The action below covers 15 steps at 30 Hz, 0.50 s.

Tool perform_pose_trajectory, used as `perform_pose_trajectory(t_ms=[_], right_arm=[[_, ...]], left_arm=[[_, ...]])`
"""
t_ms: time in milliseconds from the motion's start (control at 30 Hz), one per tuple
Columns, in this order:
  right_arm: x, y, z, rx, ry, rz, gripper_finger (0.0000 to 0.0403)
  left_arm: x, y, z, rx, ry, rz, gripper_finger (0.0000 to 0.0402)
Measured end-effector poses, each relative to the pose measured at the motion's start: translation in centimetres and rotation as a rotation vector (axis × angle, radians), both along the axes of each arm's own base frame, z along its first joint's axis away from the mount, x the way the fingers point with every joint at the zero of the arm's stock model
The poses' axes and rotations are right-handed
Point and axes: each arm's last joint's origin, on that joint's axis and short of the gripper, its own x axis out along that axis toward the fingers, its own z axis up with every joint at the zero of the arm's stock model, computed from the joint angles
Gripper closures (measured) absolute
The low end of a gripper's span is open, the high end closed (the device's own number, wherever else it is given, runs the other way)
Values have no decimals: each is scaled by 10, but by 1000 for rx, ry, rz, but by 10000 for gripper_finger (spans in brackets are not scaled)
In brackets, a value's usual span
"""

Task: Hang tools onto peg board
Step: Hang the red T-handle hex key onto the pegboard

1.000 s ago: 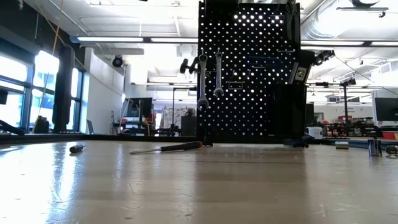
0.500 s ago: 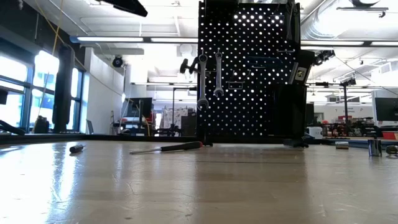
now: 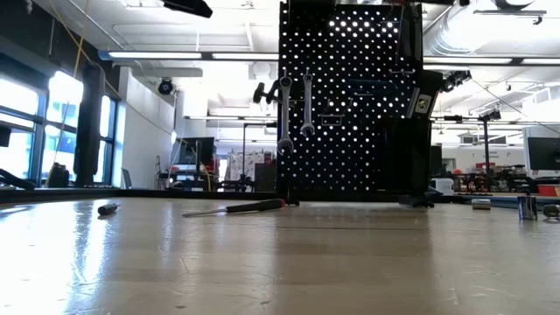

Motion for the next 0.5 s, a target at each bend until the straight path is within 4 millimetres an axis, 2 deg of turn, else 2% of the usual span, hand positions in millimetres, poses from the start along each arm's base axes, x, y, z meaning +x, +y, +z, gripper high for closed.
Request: perform_pose_trajectory(t_ms=[200, 500], right_arm=[[12, -10, -5, 5, 33, -56, 361], [12, -14, -2, -18, 24, -118, 361]], left_arm=[[0, 0, 0, -8, 1, 5, 161], [-1, 0, -1, -14, 9, 10, 161]])
